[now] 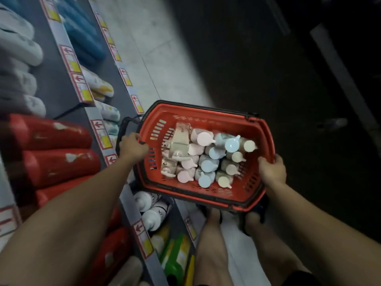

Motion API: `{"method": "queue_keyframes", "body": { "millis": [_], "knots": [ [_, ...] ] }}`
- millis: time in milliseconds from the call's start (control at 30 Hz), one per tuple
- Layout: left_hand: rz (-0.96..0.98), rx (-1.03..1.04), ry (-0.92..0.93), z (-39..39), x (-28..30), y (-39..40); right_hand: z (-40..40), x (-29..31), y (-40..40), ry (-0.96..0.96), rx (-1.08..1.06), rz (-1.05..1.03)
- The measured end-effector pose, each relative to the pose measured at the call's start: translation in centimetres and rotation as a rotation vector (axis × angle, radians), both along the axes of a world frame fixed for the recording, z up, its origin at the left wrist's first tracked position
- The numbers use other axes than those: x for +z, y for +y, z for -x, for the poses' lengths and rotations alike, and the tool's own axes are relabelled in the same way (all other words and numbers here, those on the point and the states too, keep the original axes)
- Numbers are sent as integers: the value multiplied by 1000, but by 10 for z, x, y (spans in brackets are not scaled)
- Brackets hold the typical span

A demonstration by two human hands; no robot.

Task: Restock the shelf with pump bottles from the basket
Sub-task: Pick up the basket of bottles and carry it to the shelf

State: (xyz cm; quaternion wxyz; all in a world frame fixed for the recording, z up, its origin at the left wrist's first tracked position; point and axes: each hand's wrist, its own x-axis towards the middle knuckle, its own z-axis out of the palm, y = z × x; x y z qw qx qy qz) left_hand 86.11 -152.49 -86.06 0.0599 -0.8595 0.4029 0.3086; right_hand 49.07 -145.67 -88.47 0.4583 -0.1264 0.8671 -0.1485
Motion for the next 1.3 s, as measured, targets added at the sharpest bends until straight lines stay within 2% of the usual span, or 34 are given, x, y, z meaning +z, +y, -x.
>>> {"method": "queue_keyframes", "body": {
  "millis": [167, 267, 367, 533, 700, 833, 1033, 1300],
  "knots": [
    [115, 201, 123, -12, -51, -6, -13, -45, 10, 164, -93, 53],
    [200, 267, 161, -14, -69, -7, -6, -57, 8, 195, -188, 50],
    [108, 266, 170, -20, -76, -14, 5, -66, 6, 163, -187, 24],
    [8, 326, 215, -24, -66, -27, 25, -66, 14, 102, -51, -73],
    [-102, 241, 268, 3, -52, -38, 47, -57, 47, 33, -138, -153],
    [-146, 180, 325, 35, -35, -51, 73, -36, 72, -12, -262, -159],
    [-240, 33, 334, 104, 22, -66, 112, 30, 118, -15, -468, -125],
    [-280, -240, 375, 250, 111, -79, 176, 127, 199, -3, -724, -68]
  ]
}}
